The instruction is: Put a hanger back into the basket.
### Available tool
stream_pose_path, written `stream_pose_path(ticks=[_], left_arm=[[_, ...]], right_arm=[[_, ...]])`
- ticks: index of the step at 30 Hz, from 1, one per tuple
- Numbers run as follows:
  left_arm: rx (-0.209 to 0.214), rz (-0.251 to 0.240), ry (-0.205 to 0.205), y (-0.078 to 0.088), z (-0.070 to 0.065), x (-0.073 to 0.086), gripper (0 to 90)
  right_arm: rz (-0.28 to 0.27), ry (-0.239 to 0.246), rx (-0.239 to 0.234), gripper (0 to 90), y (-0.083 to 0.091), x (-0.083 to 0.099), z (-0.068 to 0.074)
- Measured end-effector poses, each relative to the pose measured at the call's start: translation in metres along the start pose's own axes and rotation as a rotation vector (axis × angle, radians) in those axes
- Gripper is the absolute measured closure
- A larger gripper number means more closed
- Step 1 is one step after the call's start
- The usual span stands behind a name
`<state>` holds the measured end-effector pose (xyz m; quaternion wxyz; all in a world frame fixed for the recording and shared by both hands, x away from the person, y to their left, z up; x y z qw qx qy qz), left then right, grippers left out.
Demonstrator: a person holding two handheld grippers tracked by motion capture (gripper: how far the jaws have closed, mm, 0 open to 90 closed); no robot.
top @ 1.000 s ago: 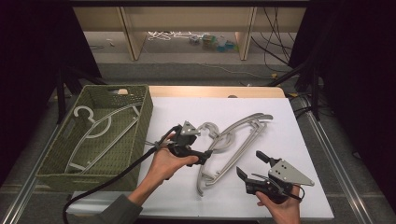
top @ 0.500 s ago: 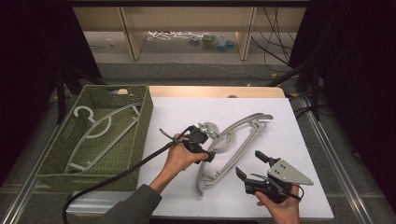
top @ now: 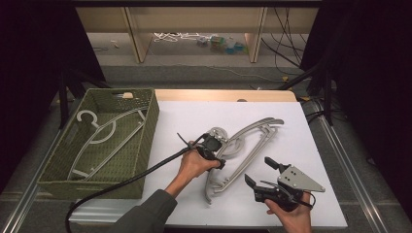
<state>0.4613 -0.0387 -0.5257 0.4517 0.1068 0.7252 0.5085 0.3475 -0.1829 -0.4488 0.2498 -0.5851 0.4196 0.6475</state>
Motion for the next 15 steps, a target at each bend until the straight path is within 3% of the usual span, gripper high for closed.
stream_pose_path(ticks=[2, 5, 9, 15], left_arm=[[0.015, -0.007, 0.025, -0.0038, 0.0013, -0.0001, 46.5], [-0.003, 0.002, 0.027, -0.0085, 0.0068, 0.002, 50.8], [0.038, -0.002, 0.031, -0.0115, 0.0028, 0.0031, 60.3], [0.032, 0.0, 0.039, -0.0089, 0.0046, 0.0025, 67.3]], right_arm=[[-0.001, -0.002, -0.003, 15.9, -0.0003, -0.0001, 0.0007], [-0.003, -0.001, -0.003, 15.9, -0.0002, -0.0005, 0.0009], [0.005, 0.003, 0.004, 15.9, -0.0001, 0.0003, 0.0002], [0.005, 0.004, -0.005, 16.0, 0.0001, -0.0001, 0.0011]])
Point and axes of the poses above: each handheld gripper's, and its own axes: y roughly backward along the jaws, x roughly out of its underside, z roughly to its left, the point moved 8 cm from there along -y, roughly forward along the jaws, and after that the axes turned 6 degrees about x, right-handed, at the moved point
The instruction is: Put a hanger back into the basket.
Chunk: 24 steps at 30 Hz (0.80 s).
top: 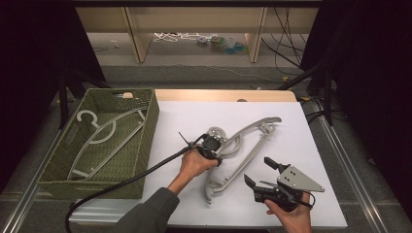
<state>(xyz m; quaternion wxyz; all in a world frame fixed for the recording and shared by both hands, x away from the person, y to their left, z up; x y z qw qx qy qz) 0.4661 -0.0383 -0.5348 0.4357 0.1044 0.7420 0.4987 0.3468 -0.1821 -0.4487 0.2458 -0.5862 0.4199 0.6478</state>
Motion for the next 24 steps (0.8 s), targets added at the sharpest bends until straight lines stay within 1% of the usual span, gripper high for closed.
stream_pose_path(ticks=[2, 3, 4, 5, 6, 7, 8, 9, 10, 11, 12, 13, 14, 15, 16, 17, 18, 21, 23, 24], left_arm=[[-0.007, -0.004, -0.005, 0.001, 0.0, 0.0, 69.2], [-0.006, -0.015, 0.004, 0.002, 0.0, -0.001, 69.9], [-0.014, -0.025, 0.006, 0.003, 0.002, -0.002, 72.2], [-0.029, -0.053, 0.011, 0.003, 0.004, -0.004, 73.9], [-0.035, -0.064, 0.009, 0.004, 0.006, -0.004, 75.2], [-0.037, -0.048, 0.009, 0.005, 0.008, -0.003, 76.7], [-0.03, -0.02, 0.003, 0.007, 0.008, -0.002, 78.2], [-0.009, -0.026, 0.013, 0.006, 0.007, -0.001, 79.7], [-0.005, -0.031, 0.005, 0.006, 0.008, -0.002, 81.1], [-0.001, -0.035, -0.003, 0.007, 0.007, -0.002, 80.5], [-0.008, -0.049, -0.006, 0.007, 0.006, -0.003, 80.4], [-0.012, -0.045, -0.011, 0.008, 0.006, -0.003, 81.0], [-0.02, -0.062, -0.011, 0.008, 0.006, -0.004, 81.1], [-0.035, -0.075, -0.028, 0.01, 0.007, -0.006, 81.2], [-0.026, -0.069, -0.034, 0.012, 0.007, -0.006, 81.3], [-0.026, -0.082, -0.033, 0.014, 0.006, -0.008, 81.3], [-0.031, -0.086, -0.045, 0.017, 0.007, -0.009, 81.3], [-0.053, -0.109, -0.063, 0.027, 0.007, -0.012, 81.3], [-0.051, -0.127, -0.059, 0.034, 0.006, -0.015, 81.4], [-0.054, -0.152, -0.054, 0.041, 0.006, -0.019, 81.4]], right_arm=[[0.005, 0.004, 0.003, 16.0, 0.0, 0.0, 0.0], [0.005, 0.005, 0.002, 16.0, 0.0, 0.001, 0.0], [0.0, 0.002, 0.003, 16.0, 0.0, 0.0, 0.0], [-0.011, -0.008, -0.006, 16.1, -0.001, -0.001, 0.001], [-0.01, -0.007, -0.005, 16.1, -0.001, -0.001, 0.001], [-0.005, 0.0, 0.001, 16.1, 0.0, 0.0, 0.0], [-0.004, -0.003, -0.002, 16.1, 0.0, 0.0, 0.0], [-0.005, -0.003, -0.002, 16.2, 0.0, 0.0, 0.0], [-0.01, -0.006, -0.007, 16.2, -0.001, -0.001, 0.001], [-0.006, -0.001, -0.006, 16.3, 0.0, -0.001, 0.0], [-0.001, -0.004, -0.009, 16.3, 0.0, 0.0, 0.001], [-0.005, -0.006, -0.006, 16.3, -0.001, 0.0, 0.001], [-0.003, 0.0, -0.003, 16.3, 0.0, 0.0, 0.0], [-0.006, 0.0, -0.006, 16.3, 0.0, 0.0, 0.0], [-0.008, -0.003, -0.01, 16.3, -0.001, -0.001, 0.001], [-0.008, -0.004, -0.012, 16.3, -0.001, 0.0, 0.001], [-0.005, 0.002, -0.005, 16.3, 0.0, 0.0, 0.0], [-0.004, 0.001, -0.007, 16.3, 0.0, 0.0, 0.0], [-0.004, 0.0, -0.009, 16.3, 0.0, 0.0, 0.001], [-0.006, -0.004, -0.012, 16.3, 0.0, 0.0, 0.001]])
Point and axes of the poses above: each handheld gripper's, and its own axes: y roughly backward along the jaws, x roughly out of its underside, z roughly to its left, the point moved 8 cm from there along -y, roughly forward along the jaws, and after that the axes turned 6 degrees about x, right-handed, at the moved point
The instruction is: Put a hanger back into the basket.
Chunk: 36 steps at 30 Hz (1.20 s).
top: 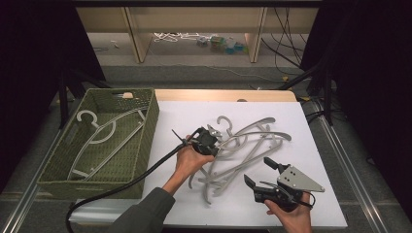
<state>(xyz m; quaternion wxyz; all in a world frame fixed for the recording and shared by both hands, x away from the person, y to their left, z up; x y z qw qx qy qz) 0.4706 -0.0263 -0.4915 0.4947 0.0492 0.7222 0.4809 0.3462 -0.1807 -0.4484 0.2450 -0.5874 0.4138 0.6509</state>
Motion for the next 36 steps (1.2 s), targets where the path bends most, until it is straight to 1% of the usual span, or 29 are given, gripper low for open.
stream_pose_path(ticks=[3, 5, 6, 8, 10, 12, 14, 15, 16, 17, 18, 19, 21, 22, 23, 24, 25, 29, 30, 31, 32, 33, 35, 36], left_arm=[[-0.029, -0.034, -0.032, 0.015, 0.004, -0.01, 81.5], [-0.029, -0.063, -0.036, 0.028, 0.007, -0.017, 81.5], [-0.036, -0.077, -0.039, 0.034, 0.009, -0.021, 81.5], [-0.046, -0.092, -0.049, 0.045, 0.012, -0.026, 81.5], [-0.062, -0.122, -0.045, 0.059, 0.017, -0.032, 81.5], [-0.092, -0.146, -0.053, 0.076, 0.024, -0.037, 81.5], [-0.106, -0.172, -0.042, 0.093, 0.028, -0.04, 81.5], [-0.11, -0.183, -0.052, 0.102, 0.03, -0.042, 81.5], [-0.11, -0.189, -0.051, 0.111, 0.031, -0.043, 81.5], [-0.109, -0.211, -0.047, 0.119, 0.033, -0.045, 81.5], [-0.112, -0.214, -0.047, 0.129, 0.036, -0.046, 81.5], [-0.115, -0.231, -0.042, 0.138, 0.039, -0.047, 81.5], [-0.111, -0.263, -0.008, 0.153, 0.047, -0.048, 81.5], [-0.111, -0.277, 0.007, 0.16, 0.052, -0.047, 81.5], [-0.115, -0.284, 0.02, 0.165, 0.056, -0.045, 81.5], [-0.133, -0.294, 0.032, 0.173, 0.063, -0.043, 81.6], [-0.154, -0.29, 0.039, 0.181, 0.069, -0.04, 81.6], [-0.171, -0.331, 0.082, 0.206, 0.089, -0.031, 81.5], [-0.162, -0.346, 0.106, 0.212, 0.092, -0.029, 81.5], [-0.176, -0.35, 0.111, 0.219, 0.099, -0.025, 81.5], [-0.183, -0.352, 0.116, 0.224, 0.103, -0.022, 81.5], [-0.202, -0.352, 0.129, 0.233, 0.111, -0.016, 81.5], [-0.228, -0.357, 0.147, 0.245, 0.122, -0.007, 81.6], [-0.24, -0.351, 0.151, 0.251, 0.127, -0.003, 81.5]], right_arm=[[-0.001, 0.002, 0.003, 16.3, 0.0, -0.001, 0.0], [-0.002, -0.002, 0.004, 16.3, 0.001, 0.0, -0.001], [0.0, 0.004, 0.014, 16.3, 0.001, -0.001, -0.002], [0.0, 0.007, 0.019, 16.3, 0.001, -0.001, -0.002], [0.0, 0.007, 0.018, 16.3, 0.002, -0.001, -0.002], [-0.003, 0.009, 0.016, 16.3, 0.001, -0.001, -0.002], [-0.002, -0.004, 0.005, 16.3, 0.001, -0.001, -0.001], [-0.003, -0.004, 0.005, 16.3, 0.001, -0.001, -0.001], [0.0, 0.006, 0.016, 16.3, 0.001, -0.001, -0.002], [0.0, 0.003, 0.013, 16.2, 0.001, -0.001, -0.002], [0.0, 0.003, 0.013, 16.2, 0.001, -0.001, -0.002], [-0.003, -0.003, 0.005, 16.1, 0.0, 0.0, -0.001], [0.0, 0.005, 0.013, 16.2, 0.001, 0.0, -0.002], [-0.003, -0.004, 0.004, 16.2, 0.0, 0.0, 0.0], [-0.005, 0.001, 0.005, 16.1, 0.0, 0.0, -0.001], [-0.004, -0.003, 0.004, 16.1, 0.0, 0.0, 0.0], [-0.002, 0.002, 0.008, 16.1, 0.0, 0.0, -0.001], [0.005, 0.002, 0.018, 15.9, 0.0, 0.001, -0.002], [0.003, 0.002, 0.015, 16.0, 0.0, 0.001, -0.002], [-0.003, -0.002, 0.008, 16.0, 0.0, 0.0, -0.001], [0.002, 0.004, 0.016, 15.9, 0.0, 0.0, -0.002], [0.004, 0.002, 0.018, 15.9, 0.0, 0.001, -0.003], [0.009, 0.002, 0.019, 15.9, 0.0, 0.002, -0.002], [0.005, 0.0, 0.01, 15.9, -0.001, 0.001, -0.001]])
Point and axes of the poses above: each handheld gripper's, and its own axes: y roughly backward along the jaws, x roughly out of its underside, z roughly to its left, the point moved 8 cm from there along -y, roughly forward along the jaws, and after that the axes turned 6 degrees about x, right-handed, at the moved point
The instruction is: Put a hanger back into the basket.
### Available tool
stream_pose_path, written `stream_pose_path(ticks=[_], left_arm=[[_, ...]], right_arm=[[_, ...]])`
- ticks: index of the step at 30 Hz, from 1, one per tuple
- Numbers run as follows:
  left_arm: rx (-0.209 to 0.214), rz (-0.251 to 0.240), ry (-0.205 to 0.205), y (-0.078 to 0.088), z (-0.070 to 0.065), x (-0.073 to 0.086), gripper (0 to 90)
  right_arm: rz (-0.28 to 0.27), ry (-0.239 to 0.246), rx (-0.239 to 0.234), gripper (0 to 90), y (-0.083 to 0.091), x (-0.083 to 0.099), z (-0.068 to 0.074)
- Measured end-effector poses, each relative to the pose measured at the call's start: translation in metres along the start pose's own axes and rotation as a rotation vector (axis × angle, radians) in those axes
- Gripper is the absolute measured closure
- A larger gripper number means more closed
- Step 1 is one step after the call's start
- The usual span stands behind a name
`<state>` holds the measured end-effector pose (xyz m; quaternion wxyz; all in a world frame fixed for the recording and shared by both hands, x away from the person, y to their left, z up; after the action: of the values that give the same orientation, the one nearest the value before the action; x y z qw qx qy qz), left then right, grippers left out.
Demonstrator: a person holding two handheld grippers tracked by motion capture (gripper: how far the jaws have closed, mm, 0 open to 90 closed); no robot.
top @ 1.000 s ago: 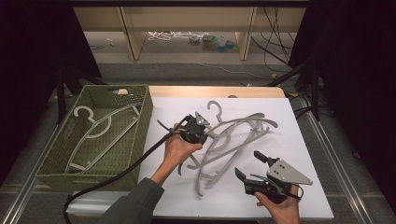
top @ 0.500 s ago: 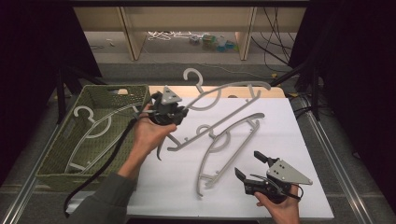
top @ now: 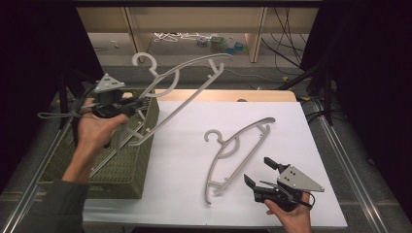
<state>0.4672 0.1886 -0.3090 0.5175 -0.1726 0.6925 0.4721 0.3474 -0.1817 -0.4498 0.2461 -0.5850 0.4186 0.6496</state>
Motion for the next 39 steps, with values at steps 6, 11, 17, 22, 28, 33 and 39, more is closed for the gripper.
stream_pose_path(ticks=[6, 11, 17, 22, 28, 33, 39], left_arm=[[-0.091, -0.01, 0.031, 0.024, 0.042, 0.011, 81.5], [-0.157, -0.006, 0.056, 0.037, 0.071, 0.026, 81.5], [-0.206, -0.014, 0.075, 0.051, 0.095, 0.043, 81.5], [-0.235, -0.006, 0.08, 0.057, 0.11, 0.055, 81.5], [-0.256, 0.009, 0.079, 0.059, 0.121, 0.069, 81.5], [-0.252, 0.029, 0.077, 0.059, 0.129, 0.08, 81.5], [-0.266, 0.052, 0.084, 0.063, 0.141, 0.095, 81.5]], right_arm=[[0.002, -0.006, -0.003, 16.0, -0.001, 0.001, 0.001], [0.015, 0.003, 0.006, 15.9, -0.001, 0.002, -0.001], [0.014, 0.003, 0.008, 15.9, -0.002, 0.003, 0.0], [0.016, 0.0, 0.01, 16.0, -0.002, 0.003, -0.001], [0.011, -0.009, 0.002, 16.0, -0.003, 0.003, 0.0], [0.024, 0.005, 0.01, 16.0, -0.001, 0.003, -0.001], [0.02, 0.003, 0.013, 16.0, -0.002, 0.003, -0.002]])
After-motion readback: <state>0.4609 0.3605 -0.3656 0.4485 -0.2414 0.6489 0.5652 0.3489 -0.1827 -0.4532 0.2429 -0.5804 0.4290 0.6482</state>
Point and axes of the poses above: each handheld gripper's, and its own axes: y roughly backward along the jaws, x roughly out of its underside, z roughly to its left, the point moved 8 cm from there along -y, roughly forward along the jaws, and after that the axes turned 6 degrees about x, right-handed, at the moved point
